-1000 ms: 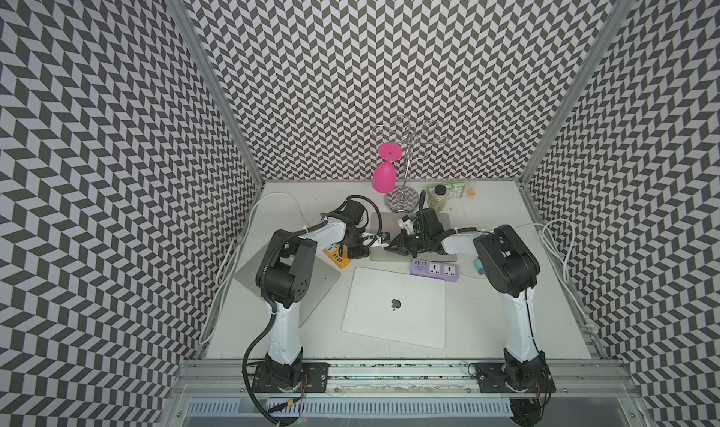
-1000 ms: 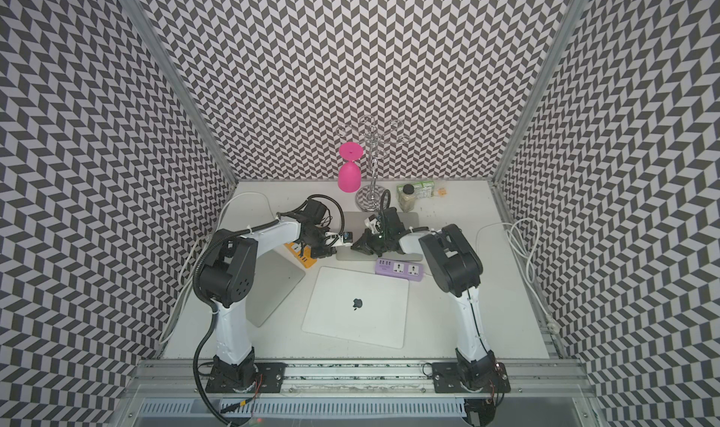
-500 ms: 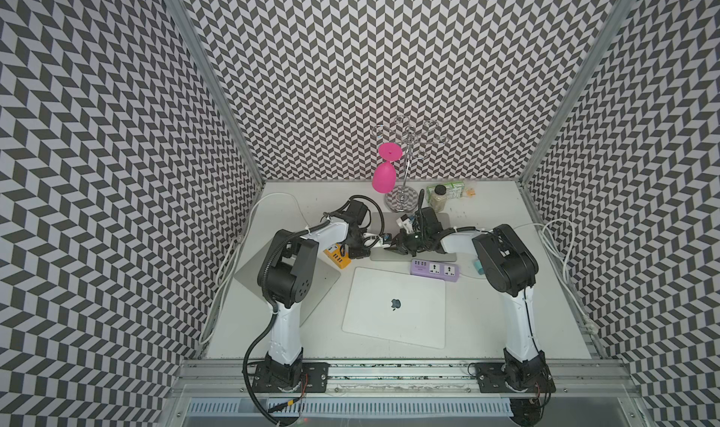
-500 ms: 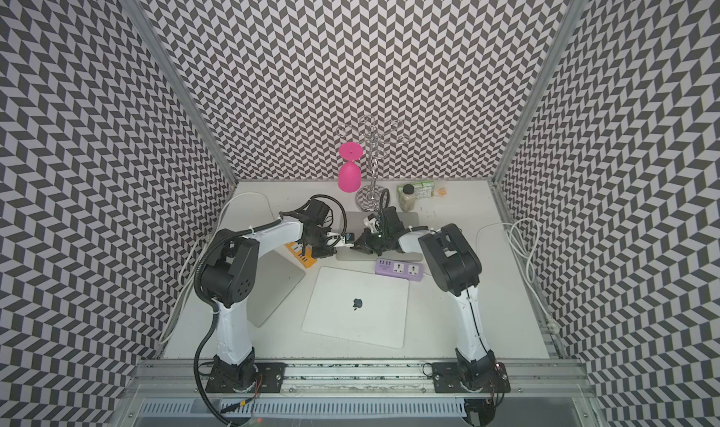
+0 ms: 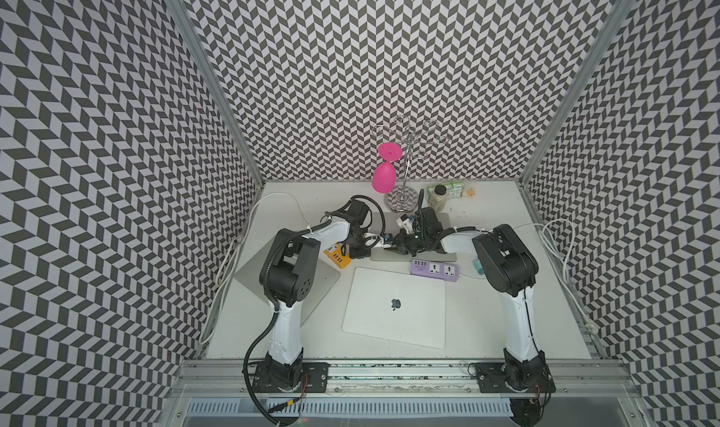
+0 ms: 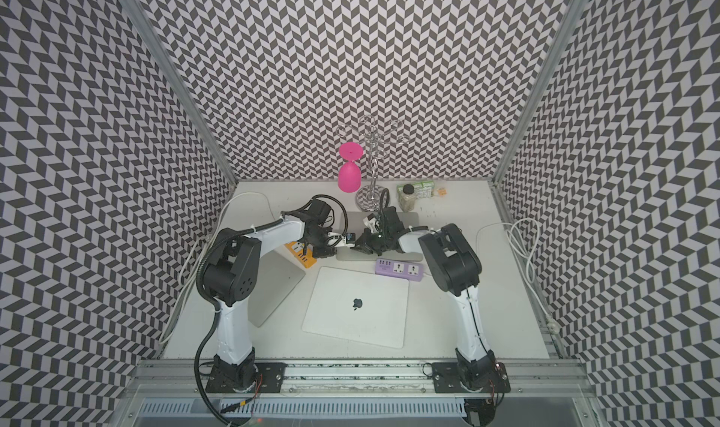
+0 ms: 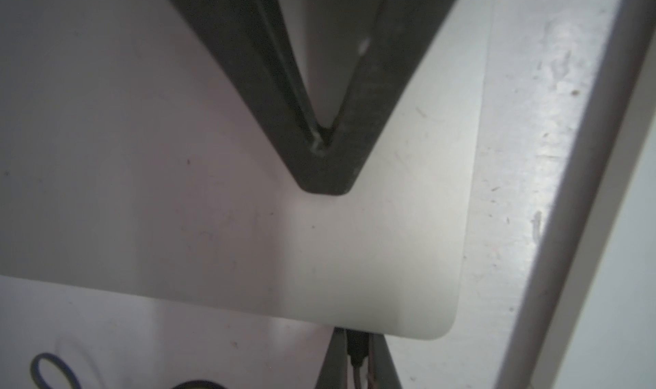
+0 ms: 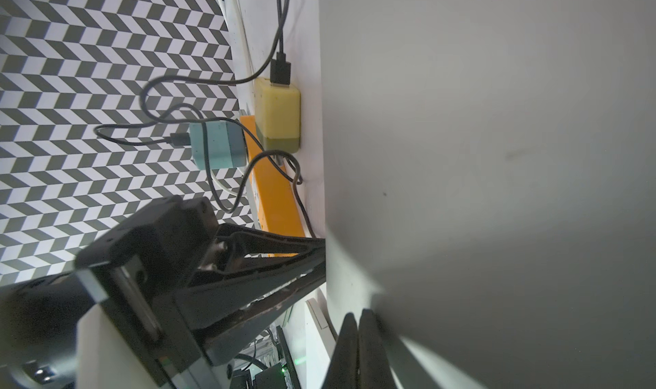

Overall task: Unplug the laptop charger
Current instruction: Remove the charging cable from the laptop.

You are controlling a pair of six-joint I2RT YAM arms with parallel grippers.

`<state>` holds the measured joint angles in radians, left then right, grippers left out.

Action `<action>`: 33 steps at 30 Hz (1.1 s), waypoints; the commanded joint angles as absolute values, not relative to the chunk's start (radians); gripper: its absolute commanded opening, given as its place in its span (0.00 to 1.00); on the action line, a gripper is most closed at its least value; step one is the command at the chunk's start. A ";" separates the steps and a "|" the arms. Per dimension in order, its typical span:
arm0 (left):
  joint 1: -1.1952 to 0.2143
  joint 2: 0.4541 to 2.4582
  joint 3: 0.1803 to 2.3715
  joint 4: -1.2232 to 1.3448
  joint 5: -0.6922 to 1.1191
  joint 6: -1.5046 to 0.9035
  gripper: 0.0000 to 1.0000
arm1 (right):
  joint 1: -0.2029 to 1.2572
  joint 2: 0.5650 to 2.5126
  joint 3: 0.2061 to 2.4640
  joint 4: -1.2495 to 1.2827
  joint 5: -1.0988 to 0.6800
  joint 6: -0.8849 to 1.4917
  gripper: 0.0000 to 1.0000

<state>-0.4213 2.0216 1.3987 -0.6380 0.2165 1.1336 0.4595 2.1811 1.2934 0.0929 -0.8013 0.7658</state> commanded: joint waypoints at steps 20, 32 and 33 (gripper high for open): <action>-0.438 2.063 1.432 -0.596 0.140 1.167 0.00 | 0.446 2.241 1.284 0.018 -0.768 0.743 0.00; -0.434 2.064 1.449 -0.615 0.127 1.140 0.00 | 0.442 2.244 1.279 0.014 -0.762 0.733 0.00; -0.437 2.056 1.434 -0.591 0.110 1.146 0.00 | 0.443 2.244 1.277 0.012 -0.760 0.731 0.00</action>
